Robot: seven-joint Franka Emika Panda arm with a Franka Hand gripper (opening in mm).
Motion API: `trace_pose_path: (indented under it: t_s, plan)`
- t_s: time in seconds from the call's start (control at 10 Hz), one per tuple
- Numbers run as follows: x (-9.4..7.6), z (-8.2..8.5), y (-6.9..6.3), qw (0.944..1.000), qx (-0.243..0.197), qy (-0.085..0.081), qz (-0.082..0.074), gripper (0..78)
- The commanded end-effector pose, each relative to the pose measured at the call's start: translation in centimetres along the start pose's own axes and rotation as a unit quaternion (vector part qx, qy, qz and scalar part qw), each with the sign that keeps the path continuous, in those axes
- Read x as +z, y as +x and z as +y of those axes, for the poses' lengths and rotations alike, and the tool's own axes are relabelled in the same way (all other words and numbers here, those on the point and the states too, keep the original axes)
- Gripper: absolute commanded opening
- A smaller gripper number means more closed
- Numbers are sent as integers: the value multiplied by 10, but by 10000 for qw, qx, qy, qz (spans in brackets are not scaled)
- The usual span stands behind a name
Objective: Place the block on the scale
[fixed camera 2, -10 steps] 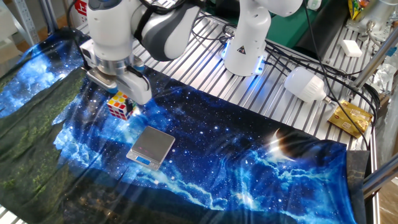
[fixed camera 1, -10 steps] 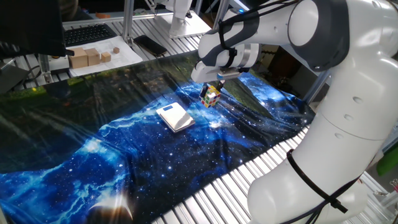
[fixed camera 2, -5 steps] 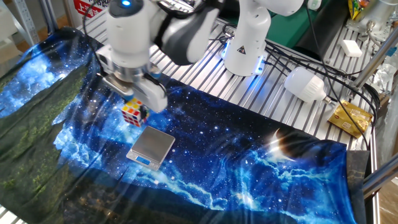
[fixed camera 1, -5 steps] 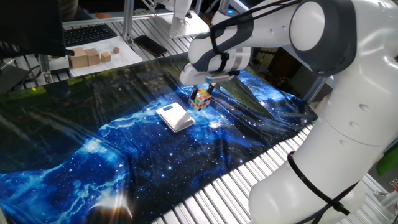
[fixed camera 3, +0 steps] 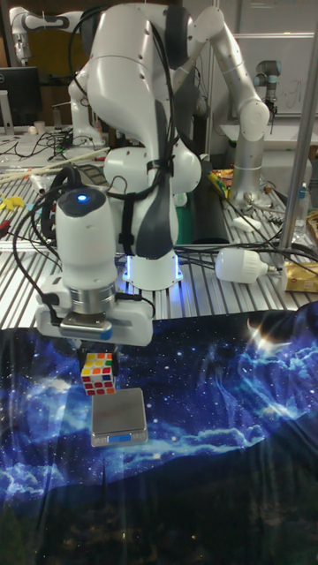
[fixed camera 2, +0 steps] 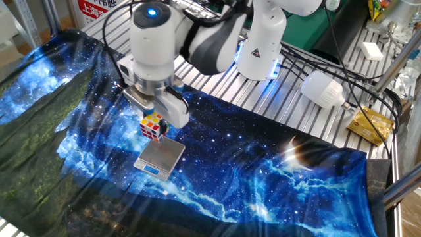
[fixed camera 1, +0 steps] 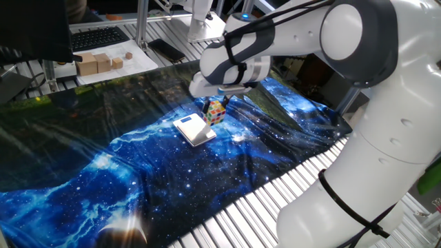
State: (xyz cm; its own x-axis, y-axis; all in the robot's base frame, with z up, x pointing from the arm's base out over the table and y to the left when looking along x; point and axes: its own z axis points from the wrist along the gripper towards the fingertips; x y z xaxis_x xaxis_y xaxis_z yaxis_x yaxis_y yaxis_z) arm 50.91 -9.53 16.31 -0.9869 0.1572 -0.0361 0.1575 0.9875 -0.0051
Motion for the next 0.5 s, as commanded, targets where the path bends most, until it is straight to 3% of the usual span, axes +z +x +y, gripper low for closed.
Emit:
trace_pose_path:
  t_s: [0.1, 0.5]
  plan:
    - [9, 17, -3, 9999, 102, -6, -56, 14]
    - [22, 24, -6, 9999, 68, -11, -72, 14]
